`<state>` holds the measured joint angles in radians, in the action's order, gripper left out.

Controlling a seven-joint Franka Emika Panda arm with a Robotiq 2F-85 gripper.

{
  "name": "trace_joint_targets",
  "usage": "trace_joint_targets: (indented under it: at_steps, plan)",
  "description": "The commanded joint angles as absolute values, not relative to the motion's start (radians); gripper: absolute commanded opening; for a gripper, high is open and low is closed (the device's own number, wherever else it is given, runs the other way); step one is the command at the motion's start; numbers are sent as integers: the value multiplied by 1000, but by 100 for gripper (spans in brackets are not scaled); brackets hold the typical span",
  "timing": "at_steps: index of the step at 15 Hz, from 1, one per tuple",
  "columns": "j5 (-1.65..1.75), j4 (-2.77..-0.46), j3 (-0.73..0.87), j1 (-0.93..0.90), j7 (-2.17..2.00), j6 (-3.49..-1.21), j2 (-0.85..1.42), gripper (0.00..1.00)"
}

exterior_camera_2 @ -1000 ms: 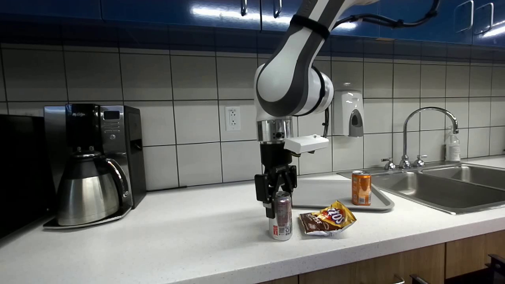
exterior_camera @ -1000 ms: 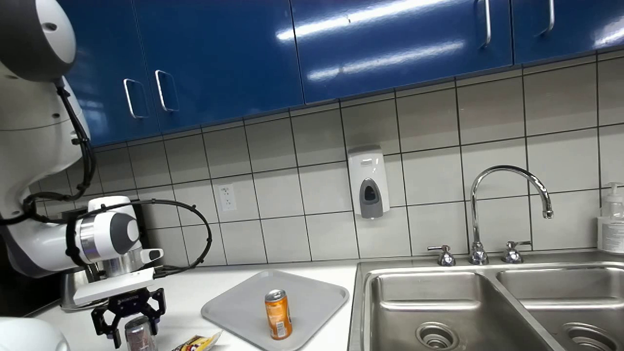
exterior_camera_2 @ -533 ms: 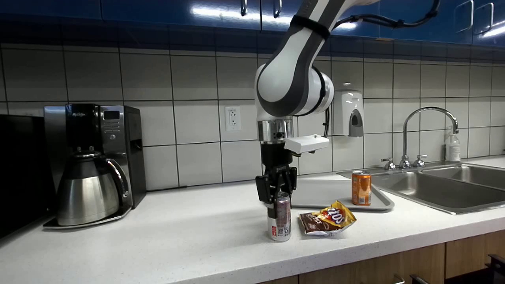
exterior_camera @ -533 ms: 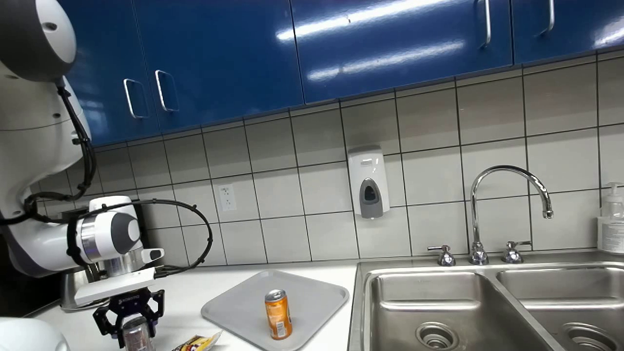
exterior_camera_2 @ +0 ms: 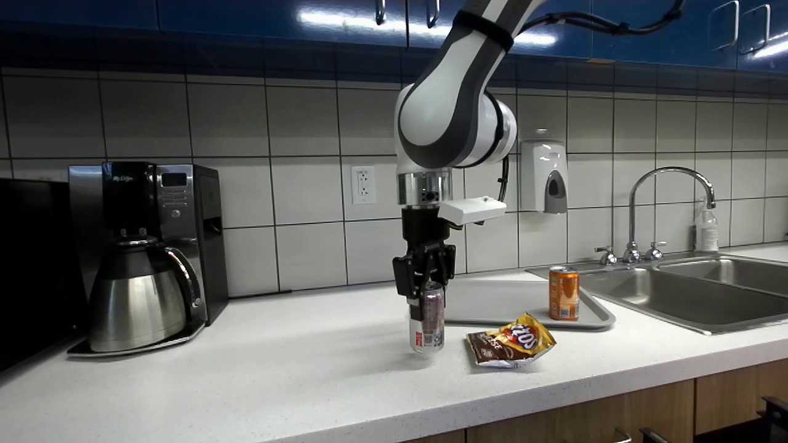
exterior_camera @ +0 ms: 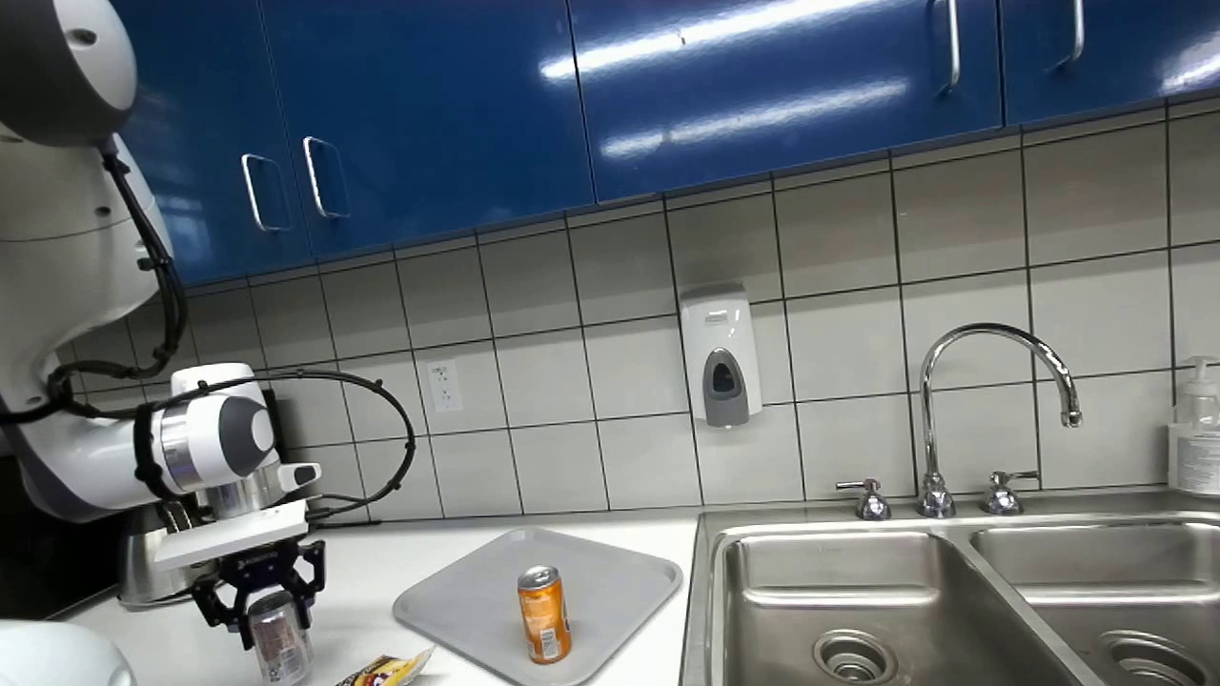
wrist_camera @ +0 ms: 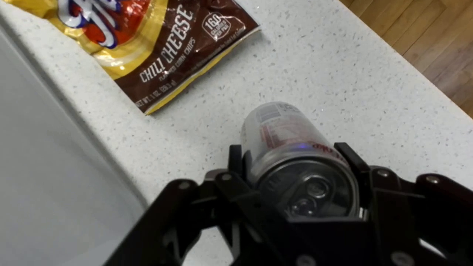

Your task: Put the cans on the grey tray

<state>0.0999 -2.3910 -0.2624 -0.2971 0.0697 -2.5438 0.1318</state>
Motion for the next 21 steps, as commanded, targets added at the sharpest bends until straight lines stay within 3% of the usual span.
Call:
trace_joint_targets:
  at_steps: [1,21]
  plan:
    - [141,-2384,-259,-291,58,-2527,77,38]
    - [290,-2314,-139,-210,-6,-2519,100,38]
